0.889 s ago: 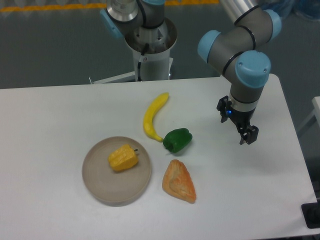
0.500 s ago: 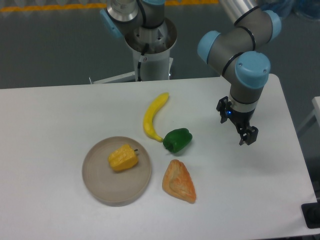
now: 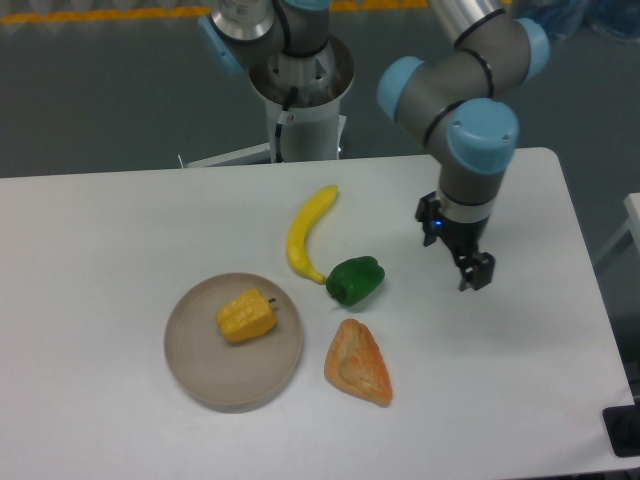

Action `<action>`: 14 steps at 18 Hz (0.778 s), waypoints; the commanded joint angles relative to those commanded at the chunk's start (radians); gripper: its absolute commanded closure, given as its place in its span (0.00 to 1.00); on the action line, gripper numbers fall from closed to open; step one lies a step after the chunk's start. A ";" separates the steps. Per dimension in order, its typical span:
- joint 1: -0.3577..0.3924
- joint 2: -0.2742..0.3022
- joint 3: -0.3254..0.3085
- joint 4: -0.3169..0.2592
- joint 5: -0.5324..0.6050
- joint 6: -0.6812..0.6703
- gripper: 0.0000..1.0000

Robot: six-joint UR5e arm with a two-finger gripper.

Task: Pick up the yellow pepper from the plate
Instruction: 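Move the open gripper over the plate and lower onto the yellow pepper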

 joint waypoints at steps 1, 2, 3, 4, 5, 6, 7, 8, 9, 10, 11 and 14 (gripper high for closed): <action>-0.024 0.005 -0.006 0.000 -0.003 -0.057 0.00; -0.046 0.006 -0.008 0.002 -0.003 -0.094 0.00; -0.067 0.006 -0.008 0.003 -0.003 -0.141 0.00; -0.086 0.008 -0.009 0.003 -0.003 -0.181 0.00; -0.107 0.009 -0.009 0.003 -0.003 -0.215 0.00; -0.138 0.009 -0.012 0.002 -0.003 -0.267 0.00; -0.158 0.008 -0.020 0.002 -0.003 -0.305 0.00; -0.192 0.005 -0.028 0.003 -0.003 -0.363 0.00; -0.221 -0.001 -0.034 0.009 -0.003 -0.397 0.00; -0.247 -0.004 -0.035 0.011 -0.002 -0.427 0.00; -0.268 -0.008 -0.037 0.012 -0.002 -0.438 0.00; -0.328 -0.023 -0.043 0.012 -0.003 -0.465 0.00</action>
